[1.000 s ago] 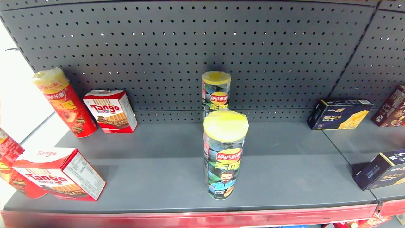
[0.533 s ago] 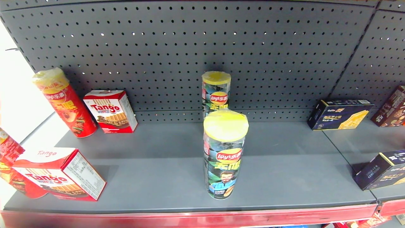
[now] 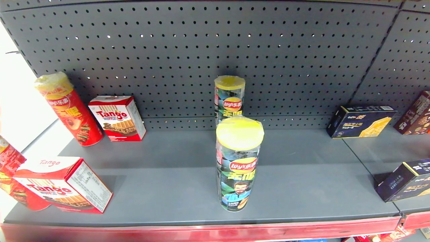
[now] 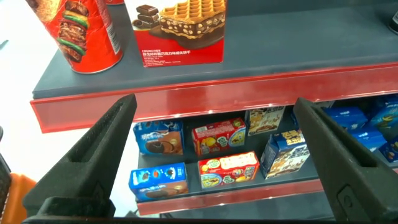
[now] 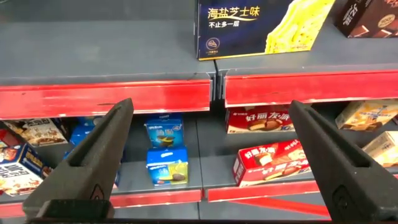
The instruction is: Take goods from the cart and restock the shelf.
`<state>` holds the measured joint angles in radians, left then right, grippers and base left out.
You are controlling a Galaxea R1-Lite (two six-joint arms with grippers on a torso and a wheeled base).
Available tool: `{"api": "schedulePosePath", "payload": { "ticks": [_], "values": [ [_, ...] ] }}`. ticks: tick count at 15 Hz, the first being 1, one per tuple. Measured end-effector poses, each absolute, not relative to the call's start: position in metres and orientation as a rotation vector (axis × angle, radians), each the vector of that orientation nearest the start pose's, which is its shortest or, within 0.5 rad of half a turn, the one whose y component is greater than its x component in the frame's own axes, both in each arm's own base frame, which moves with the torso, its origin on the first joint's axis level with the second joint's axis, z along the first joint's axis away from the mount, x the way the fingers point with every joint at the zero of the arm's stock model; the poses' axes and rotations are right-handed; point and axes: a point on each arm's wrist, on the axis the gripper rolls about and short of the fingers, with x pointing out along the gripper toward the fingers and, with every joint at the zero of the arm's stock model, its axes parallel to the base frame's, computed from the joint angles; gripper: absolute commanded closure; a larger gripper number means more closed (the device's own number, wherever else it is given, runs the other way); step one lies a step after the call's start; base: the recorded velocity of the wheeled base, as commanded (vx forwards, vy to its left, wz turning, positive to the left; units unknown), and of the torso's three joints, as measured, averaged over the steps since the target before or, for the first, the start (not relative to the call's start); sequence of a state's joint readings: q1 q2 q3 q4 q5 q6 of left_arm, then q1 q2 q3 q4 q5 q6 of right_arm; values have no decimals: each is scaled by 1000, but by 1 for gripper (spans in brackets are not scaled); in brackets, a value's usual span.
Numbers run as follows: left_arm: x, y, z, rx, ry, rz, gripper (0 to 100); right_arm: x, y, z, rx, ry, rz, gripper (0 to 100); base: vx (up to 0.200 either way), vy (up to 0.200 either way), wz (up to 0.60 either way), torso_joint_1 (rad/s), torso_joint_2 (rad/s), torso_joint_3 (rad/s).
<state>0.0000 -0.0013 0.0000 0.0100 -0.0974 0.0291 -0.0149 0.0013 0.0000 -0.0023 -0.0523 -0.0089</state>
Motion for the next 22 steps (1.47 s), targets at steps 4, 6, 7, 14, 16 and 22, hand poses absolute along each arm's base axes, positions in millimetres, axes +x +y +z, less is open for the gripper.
{"api": "schedulePosePath", "payload": {
  "ticks": [4, 6, 7, 14, 16, 22],
  "values": [
    [-23, -2, 75, 26, 5, -87, 0, -23, 0, 76, -15, 0, -43, 0, 0, 0, 0, 0, 0, 0],
    [-23, -1, 75, 24, 4, -53, 0, -23, 0, 76, -15, -1, -29, 0, 0, 0, 0, 0, 0, 0],
    [-23, -1, 75, 23, 3, -50, 0, -23, 0, 76, -13, -1, -29, 0, 0, 0, 0, 0, 0, 0],
    [-23, -1, 75, 21, 0, -51, 0, -23, 0, 76, -11, -1, -28, 0, 0, 0, 86, -29, 74, 49],
    [-23, -1, 75, 22, 0, -55, 0, -23, 0, 76, -11, -2, -29, 0, 0, 0, 0, 1, 28, 11],
    [-23, -2, 75, 29, 0, -75, 0, -23, 0, 76, -11, -1, -28, 0, 0, 0, 0, 0, 0, 0]
  ]
}}
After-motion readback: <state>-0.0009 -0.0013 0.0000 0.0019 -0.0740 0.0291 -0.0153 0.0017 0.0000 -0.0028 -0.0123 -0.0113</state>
